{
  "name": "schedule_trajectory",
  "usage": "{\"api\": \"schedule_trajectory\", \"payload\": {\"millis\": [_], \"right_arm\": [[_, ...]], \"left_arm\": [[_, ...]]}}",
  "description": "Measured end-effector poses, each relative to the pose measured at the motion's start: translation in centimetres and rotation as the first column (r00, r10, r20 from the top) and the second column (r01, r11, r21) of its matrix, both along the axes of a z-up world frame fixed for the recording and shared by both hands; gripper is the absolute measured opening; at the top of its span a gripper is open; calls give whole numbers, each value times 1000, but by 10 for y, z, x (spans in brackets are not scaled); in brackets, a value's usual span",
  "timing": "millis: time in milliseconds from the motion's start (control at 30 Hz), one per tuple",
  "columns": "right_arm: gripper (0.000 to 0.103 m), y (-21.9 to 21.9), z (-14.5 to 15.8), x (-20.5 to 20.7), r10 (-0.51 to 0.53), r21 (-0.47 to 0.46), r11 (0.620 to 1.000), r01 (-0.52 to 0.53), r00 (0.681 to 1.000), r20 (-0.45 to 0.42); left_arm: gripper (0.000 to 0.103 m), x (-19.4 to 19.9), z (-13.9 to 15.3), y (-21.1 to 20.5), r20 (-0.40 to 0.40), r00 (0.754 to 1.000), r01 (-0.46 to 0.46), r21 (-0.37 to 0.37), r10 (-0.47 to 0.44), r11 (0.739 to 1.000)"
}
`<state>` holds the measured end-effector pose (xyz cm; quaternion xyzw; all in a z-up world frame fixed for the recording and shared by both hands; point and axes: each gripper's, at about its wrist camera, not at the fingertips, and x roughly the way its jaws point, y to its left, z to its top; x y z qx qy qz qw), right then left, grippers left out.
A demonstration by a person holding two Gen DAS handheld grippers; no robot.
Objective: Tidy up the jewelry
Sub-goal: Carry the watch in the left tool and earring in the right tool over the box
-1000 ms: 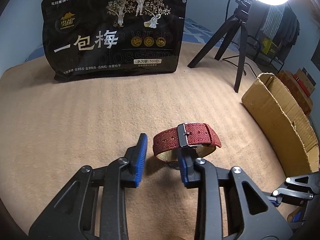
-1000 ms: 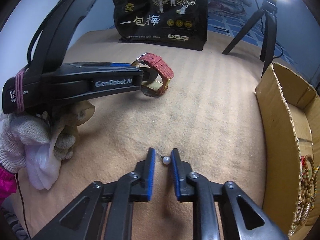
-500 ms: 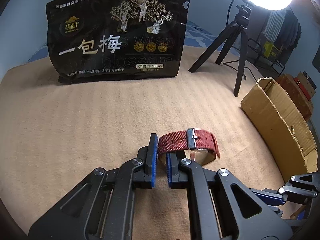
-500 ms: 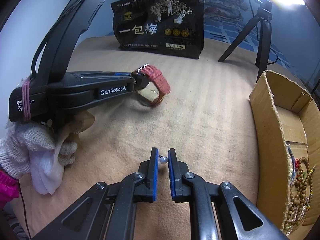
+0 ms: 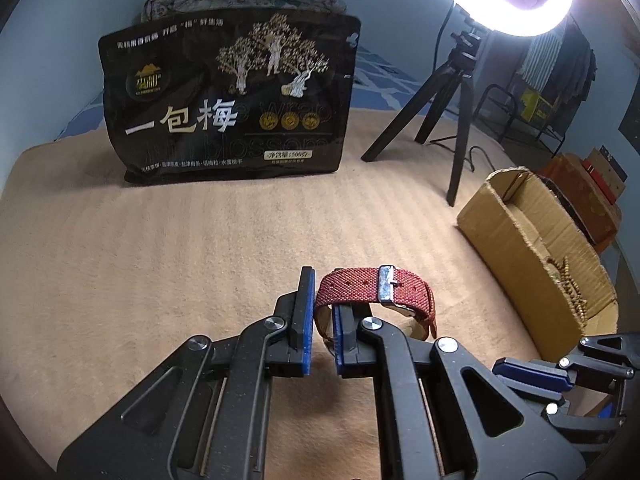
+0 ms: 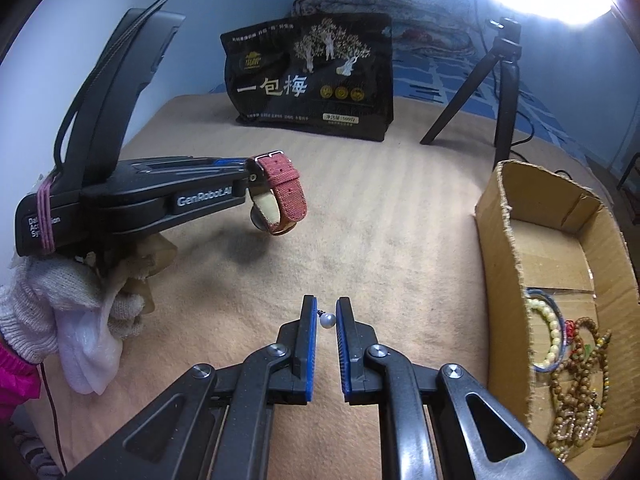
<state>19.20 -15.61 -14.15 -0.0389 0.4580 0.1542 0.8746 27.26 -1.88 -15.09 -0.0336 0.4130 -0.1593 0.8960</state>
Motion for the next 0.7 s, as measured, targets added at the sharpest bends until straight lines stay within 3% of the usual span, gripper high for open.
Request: {"api": "schedule_trajectory", "payload": {"millis": [700], "right_arm": [[7,-49,47,-20,-75,34,997,73,994,82]], "left_arm": [[6,-18,45,-49,43,998,54,-39,-52,998]]}}
